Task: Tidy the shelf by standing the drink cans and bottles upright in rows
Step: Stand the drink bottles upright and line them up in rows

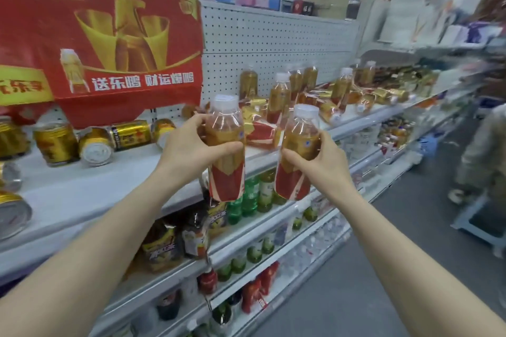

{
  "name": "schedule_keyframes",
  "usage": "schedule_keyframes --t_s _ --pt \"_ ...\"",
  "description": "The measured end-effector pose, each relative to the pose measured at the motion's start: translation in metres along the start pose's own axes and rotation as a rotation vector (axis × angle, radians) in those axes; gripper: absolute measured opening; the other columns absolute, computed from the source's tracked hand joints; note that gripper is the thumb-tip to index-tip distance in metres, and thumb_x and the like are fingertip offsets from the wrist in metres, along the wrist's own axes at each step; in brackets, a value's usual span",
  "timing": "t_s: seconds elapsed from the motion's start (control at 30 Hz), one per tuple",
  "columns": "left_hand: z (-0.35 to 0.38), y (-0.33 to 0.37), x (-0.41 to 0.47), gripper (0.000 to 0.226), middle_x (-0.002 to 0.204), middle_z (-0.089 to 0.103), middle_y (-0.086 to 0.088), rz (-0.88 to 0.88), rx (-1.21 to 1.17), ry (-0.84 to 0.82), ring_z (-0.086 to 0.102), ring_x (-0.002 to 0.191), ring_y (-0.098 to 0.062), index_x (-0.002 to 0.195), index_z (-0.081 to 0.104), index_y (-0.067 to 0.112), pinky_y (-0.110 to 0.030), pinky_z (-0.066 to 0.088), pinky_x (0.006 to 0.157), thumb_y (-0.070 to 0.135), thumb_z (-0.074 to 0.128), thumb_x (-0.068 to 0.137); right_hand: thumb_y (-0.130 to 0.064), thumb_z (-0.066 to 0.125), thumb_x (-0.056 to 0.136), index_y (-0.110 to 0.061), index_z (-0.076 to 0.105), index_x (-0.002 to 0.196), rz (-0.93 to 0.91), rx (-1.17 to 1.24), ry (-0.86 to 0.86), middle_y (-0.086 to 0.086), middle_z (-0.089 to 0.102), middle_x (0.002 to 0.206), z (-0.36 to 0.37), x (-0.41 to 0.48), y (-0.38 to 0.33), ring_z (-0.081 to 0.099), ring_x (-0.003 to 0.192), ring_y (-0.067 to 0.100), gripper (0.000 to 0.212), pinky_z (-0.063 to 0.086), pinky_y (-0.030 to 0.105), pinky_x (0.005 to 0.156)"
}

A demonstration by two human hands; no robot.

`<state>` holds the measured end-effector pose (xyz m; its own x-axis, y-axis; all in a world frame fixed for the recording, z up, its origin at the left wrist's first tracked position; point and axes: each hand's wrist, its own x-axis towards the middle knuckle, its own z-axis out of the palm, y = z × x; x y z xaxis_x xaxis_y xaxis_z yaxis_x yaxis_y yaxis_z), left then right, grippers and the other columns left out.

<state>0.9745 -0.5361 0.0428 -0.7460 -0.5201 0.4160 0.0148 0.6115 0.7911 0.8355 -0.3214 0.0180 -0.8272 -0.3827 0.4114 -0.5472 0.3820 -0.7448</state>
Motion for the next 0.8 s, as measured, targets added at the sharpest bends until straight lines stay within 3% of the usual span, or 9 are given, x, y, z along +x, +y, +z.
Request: schedule_keyframes --t_s 0.17,0.27,0.37,0.5,0.6,0.7,0.8 --pt "0.097 0.034 0.027 0.068 0.104 0.069 0.016 0.028 -0.050 -0.013 0.064 0.094 -0.001 0.118 0.062 0.027 -0.030 0.056 0.084 0.054 0.086 0.061 -0.056 0.077 0.074 -0.023 0.052 0.125 0.004 -0.069 0.017 -0.014 0.063 0.104 -0.070 0.036 0.075 0.062 0.097 0.009 0.066 0.050 0.028 0.081" --pt "0.148 0.047 0.048 0.075 0.108 0.069 0.013 0.020 -0.069 -0.018 0.065 0.097 -0.004 0.122 0.061 0.025 -0.032 0.057 0.087 0.057 0.085 0.058 -0.056 0.077 0.073 -0.023 0.052 0.128 -0.005 -0.093 0.009 -0.013 0.064 0.107 -0.103 0.062 0.113 0.062 0.097 0.009 0.069 0.047 0.026 0.078" --pt "0.190 0.059 0.069 0.088 0.113 0.069 0.012 0.030 -0.050 -0.018 0.065 0.101 -0.007 0.126 0.060 0.026 -0.036 0.057 0.089 0.069 0.080 0.052 -0.056 0.077 0.073 -0.024 0.053 0.127 -0.007 -0.120 0.007 -0.012 0.065 0.107 -0.124 0.090 0.142 0.063 0.098 0.011 0.068 0.051 0.031 0.085" --pt "0.231 0.066 0.103 0.077 0.114 0.068 0.012 0.018 -0.022 -0.030 0.063 0.100 -0.003 0.128 0.058 0.025 -0.033 0.056 0.089 0.056 0.083 0.062 -0.053 0.078 0.074 -0.027 0.055 0.120 0.003 -0.088 -0.002 -0.015 0.065 0.103 -0.135 0.131 0.171 0.063 0.096 0.009 0.058 0.053 0.036 0.088" --pt "0.252 0.063 0.134 0.076 0.113 0.068 0.012 0.018 -0.002 -0.012 0.063 0.101 -0.006 0.128 0.058 0.025 -0.035 0.056 0.090 0.056 0.083 0.062 -0.053 0.078 0.075 -0.032 0.050 0.114 0.001 -0.054 -0.016 -0.016 0.064 0.102 -0.134 0.172 0.184 0.062 0.095 0.008 0.052 0.051 0.031 0.082" --pt "0.268 0.055 0.165 0.078 0.113 0.068 0.012 0.022 0.015 0.011 0.064 0.101 -0.007 0.128 0.058 0.026 -0.037 0.057 0.089 0.059 0.082 0.062 -0.052 0.078 0.075 -0.026 0.055 0.110 -0.027 -0.004 -0.016 -0.012 0.065 0.101 -0.126 0.216 0.191 0.062 0.090 0.005 0.050 0.047 0.023 0.070" --pt "0.277 0.047 0.195 0.079 0.111 0.068 0.013 0.007 0.043 0.046 0.064 0.099 -0.008 0.128 0.057 0.029 -0.037 0.059 0.084 0.062 0.081 0.060 -0.049 0.079 0.075 -0.023 0.055 0.104 -0.046 0.058 -0.015 -0.011 0.065 0.095 -0.113 0.263 0.189 0.062 0.086 0.004 0.046 0.049 0.022 0.069"
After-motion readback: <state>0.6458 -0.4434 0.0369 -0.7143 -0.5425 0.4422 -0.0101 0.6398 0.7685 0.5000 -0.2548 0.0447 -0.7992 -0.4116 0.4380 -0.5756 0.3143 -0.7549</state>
